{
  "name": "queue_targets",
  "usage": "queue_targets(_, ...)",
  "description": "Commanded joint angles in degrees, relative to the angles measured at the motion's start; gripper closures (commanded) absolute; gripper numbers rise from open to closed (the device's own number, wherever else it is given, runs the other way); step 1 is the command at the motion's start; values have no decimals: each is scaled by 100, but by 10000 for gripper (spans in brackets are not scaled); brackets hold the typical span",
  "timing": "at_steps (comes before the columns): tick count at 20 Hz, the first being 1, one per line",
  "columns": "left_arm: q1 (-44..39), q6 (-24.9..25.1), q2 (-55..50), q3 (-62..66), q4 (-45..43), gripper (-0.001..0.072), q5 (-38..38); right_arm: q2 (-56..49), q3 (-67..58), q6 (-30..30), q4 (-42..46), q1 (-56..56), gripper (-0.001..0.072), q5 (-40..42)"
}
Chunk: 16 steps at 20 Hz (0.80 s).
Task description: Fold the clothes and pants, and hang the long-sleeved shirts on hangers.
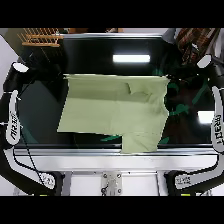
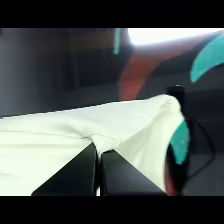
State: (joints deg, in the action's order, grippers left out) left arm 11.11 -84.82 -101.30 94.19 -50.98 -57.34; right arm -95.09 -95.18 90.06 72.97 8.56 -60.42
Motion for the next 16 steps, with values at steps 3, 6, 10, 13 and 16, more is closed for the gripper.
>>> queue_targets(3, 46, 225, -120, -514, -157, 701, -426, 319, 739, 2, 404, -48, 701, -323)
queue_targets(6, 13, 260, -122, -1047, -188, 701, -393, 721, 1644, 4, 518, -131, 701, -302)
queue_targets(10, 20, 258, -122, -1268, -212, 701, -417, 1023, 2656, 2, 592, -195, 700, -284)
queue_targets(13, 24, 256, -116, -1268, -216, 701, -549, 1025, 3001, 2, 538, -229, 699, -280)
queue_targets(16, 7, 188, -109, -1266, -503, 700, -780, 1034, 3058, 7, 483, -227, 686, -284)
